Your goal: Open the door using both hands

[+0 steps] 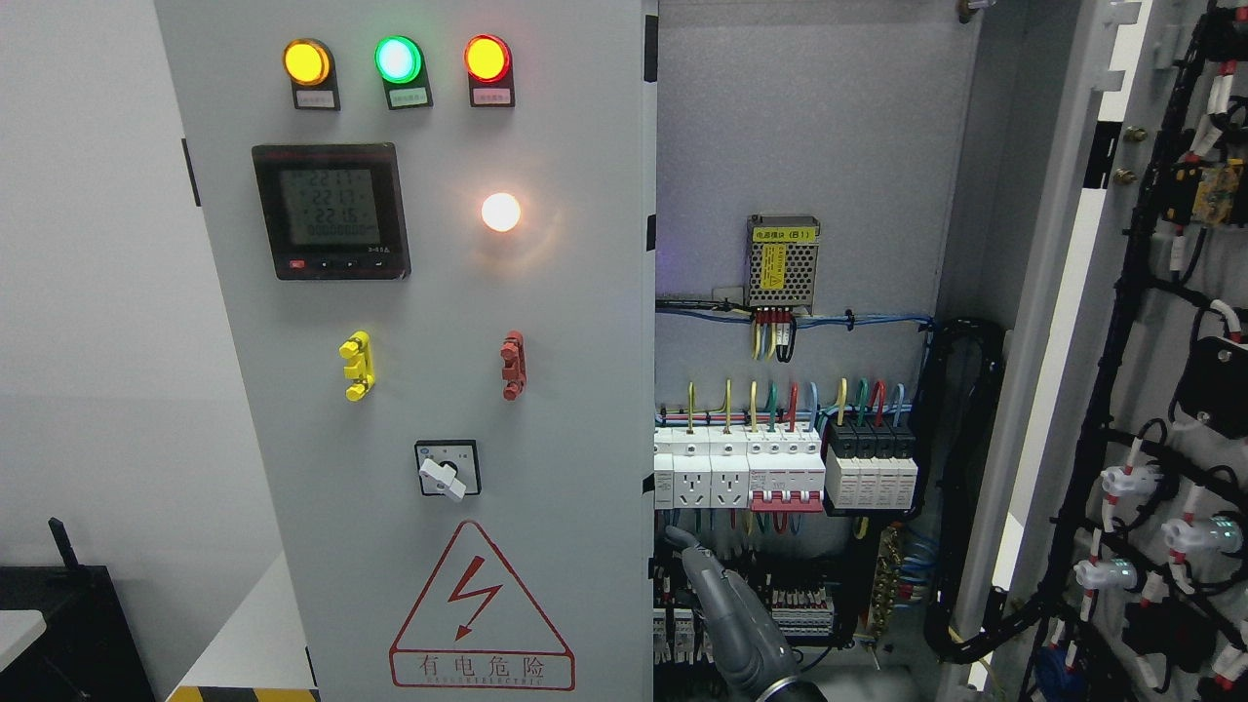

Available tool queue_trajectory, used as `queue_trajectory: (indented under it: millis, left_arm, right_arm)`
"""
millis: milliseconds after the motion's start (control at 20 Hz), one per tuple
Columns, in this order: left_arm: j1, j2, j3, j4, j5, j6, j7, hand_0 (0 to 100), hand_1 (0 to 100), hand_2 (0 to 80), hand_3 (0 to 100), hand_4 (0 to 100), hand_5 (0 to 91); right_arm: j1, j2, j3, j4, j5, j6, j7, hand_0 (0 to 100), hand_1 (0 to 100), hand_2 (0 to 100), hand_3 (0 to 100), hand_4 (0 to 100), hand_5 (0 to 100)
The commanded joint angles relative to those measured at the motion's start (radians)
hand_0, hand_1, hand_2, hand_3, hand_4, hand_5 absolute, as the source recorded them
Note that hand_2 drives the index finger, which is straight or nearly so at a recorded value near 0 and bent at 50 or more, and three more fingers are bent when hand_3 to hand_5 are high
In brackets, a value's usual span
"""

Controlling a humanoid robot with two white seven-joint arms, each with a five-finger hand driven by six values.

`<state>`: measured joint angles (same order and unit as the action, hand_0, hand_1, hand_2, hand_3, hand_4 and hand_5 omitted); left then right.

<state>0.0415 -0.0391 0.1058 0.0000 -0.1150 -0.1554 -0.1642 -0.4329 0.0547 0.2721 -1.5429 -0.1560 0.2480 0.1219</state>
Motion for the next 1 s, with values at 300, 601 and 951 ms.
queue_trajectory:
  millis: [300, 601, 951]
  left_arm:
    - [0.000, -0.001, 0.000, 0.015, 0.000, 0.000, 0.000, 0, 0, 0.0, 0, 0, 0.0]
    - [0.000, 0.001, 0.000, 0.015, 0.000, 0.000, 0.000, 0, 0, 0.0, 0, 0, 0.0]
    - [0.000, 0.001, 0.000, 0.015, 0.000, 0.000, 0.000, 0, 0, 0.0, 0, 0, 0.0]
  right_arm:
    - [-0.018, -0.026, 0.004, 0.038, -0.056, 0.001, 0.024, 38, 0, 0, 0, 0, 0]
    - [-0.043, -0.035, 0.004, 0.063, -0.057, -0.001, 0.047, 38, 0, 0, 0, 0, 0]
    - [-0.066, -0.035, 0.003, 0.093, -0.057, -0.001, 0.097, 38, 0, 0, 0, 0, 0]
